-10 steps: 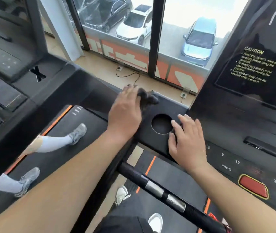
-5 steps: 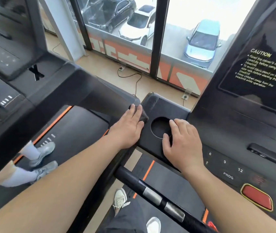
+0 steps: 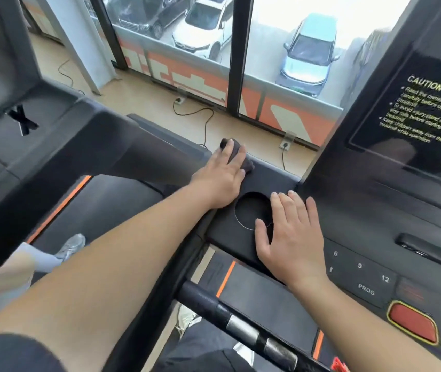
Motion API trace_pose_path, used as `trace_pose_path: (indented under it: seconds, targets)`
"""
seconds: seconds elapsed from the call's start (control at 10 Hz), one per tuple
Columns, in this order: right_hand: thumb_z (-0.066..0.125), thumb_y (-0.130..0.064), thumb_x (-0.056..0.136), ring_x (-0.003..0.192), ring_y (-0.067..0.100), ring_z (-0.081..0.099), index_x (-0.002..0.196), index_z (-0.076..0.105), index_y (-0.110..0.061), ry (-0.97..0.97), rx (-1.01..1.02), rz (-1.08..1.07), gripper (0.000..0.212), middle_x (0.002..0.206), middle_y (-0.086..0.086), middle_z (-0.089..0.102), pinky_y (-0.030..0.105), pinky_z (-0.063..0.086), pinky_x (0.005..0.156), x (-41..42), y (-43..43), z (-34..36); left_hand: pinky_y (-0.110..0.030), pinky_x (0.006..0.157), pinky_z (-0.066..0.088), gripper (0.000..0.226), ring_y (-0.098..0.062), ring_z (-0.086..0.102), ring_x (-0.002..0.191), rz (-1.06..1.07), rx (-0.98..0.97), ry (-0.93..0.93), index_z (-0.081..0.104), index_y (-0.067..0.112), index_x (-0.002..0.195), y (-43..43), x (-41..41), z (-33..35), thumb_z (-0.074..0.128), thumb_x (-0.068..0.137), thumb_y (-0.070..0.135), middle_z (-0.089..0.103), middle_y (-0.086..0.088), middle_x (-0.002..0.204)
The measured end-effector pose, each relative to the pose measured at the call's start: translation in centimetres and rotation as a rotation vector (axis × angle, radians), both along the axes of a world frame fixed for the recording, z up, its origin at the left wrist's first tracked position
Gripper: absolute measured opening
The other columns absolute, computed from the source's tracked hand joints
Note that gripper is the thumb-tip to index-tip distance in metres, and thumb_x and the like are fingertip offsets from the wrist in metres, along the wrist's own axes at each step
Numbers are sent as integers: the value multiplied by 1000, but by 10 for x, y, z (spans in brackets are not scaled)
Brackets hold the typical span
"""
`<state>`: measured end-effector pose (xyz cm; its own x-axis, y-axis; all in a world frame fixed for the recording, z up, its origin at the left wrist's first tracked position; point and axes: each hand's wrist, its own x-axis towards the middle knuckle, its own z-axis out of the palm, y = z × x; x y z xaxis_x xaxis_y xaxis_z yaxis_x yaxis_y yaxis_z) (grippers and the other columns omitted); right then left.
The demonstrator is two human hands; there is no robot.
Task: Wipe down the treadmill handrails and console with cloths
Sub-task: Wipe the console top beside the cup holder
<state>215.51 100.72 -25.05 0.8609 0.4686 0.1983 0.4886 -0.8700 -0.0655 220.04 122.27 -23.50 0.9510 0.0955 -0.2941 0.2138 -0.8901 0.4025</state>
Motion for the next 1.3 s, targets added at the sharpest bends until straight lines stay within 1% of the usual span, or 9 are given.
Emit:
trace_pose_path:
  seconds: [0.2, 0.3, 0.4, 0.6, 0.7, 0.8, 0.9, 1.1, 1.3]
  targets:
    - [46, -43, 98, 143, 31, 41, 143, 52, -5, -1, 14, 3, 59, 143, 10, 57, 53, 19, 124, -1, 0, 2, -39, 128, 3, 59, -22, -7, 158, 7, 16, -91, 7, 27, 164, -11, -26, 5, 21, 110, 43, -6, 3, 172]
    - [44, -44, 98, 144, 30, 41, 144, 52, -6, 17, 2, -2, 59, 143, 10, 57, 54, 18, 124, -2, 0, 4, -34, 127, 7, 54, -20, 7, 158, -62, -10, -200, 34, 22, 159, -14, -70, 8, 27, 110, 43, 18, 4, 170]
    - [43, -45, 98, 143, 29, 42, 143, 54, -7, 21, 16, -6, 59, 143, 10, 57, 53, 18, 124, -2, 0, 3, -32, 122, 28, 44, -13, 38, 147, 96, -178, -340, 53, 21, 148, 8, -67, 16, 51, 106, 31, 47, 7, 156]
    - [43, -44, 98, 142, 29, 43, 137, 59, -8, 34, 21, -4, 55, 141, 10, 58, 53, 17, 125, -2, 0, 3, -37, 110, 44, 69, -21, 55, 131, 425, -248, -206, 49, 20, 147, 22, -47, 26, 78, 87, 37, 62, -1, 137]
    - [43, -43, 98, 142, 29, 43, 134, 61, -8, 33, 25, -3, 54, 141, 10, 59, 53, 17, 125, -2, -1, 2, -33, 89, 51, 35, -19, 66, 100, 400, -126, -271, 67, 24, 114, 23, -48, 34, 80, 83, 36, 67, 10, 94]
    - [41, -44, 98, 142, 28, 43, 135, 61, -8, 37, 26, -1, 55, 141, 10, 59, 53, 17, 125, -3, -2, 4, -27, 76, 42, 20, -19, 62, 90, 430, -140, -258, 61, 22, 90, 27, -49, 46, 75, 86, 36, 62, 12, 84]
    - [41, -44, 98, 142, 27, 42, 138, 57, -8, 37, 51, -2, 56, 141, 8, 58, 52, 18, 125, -3, -2, 5, -24, 68, 43, 16, -19, 61, 89, 547, -299, -341, 62, 18, 93, 33, -48, 75, 69, 89, 32, 63, 6, 87]
    - [42, -44, 98, 143, 26, 41, 143, 52, -10, 45, 71, 6, 57, 142, 5, 57, 52, 18, 125, -4, -2, 9, -37, 67, 52, 17, -15, 57, 69, 281, -175, -571, 58, 11, 97, 28, -54, 167, 65, 88, 24, 66, -7, 88]
    - [42, -40, 98, 142, 26, 41, 143, 51, -10, 39, 89, 11, 56, 143, 6, 56, 51, 17, 125, -2, -2, 7, -40, 84, 54, 22, -18, 65, 102, -172, 9, -327, 54, 27, 88, -20, -93, 117, 63, 78, 44, 70, 8, 110]
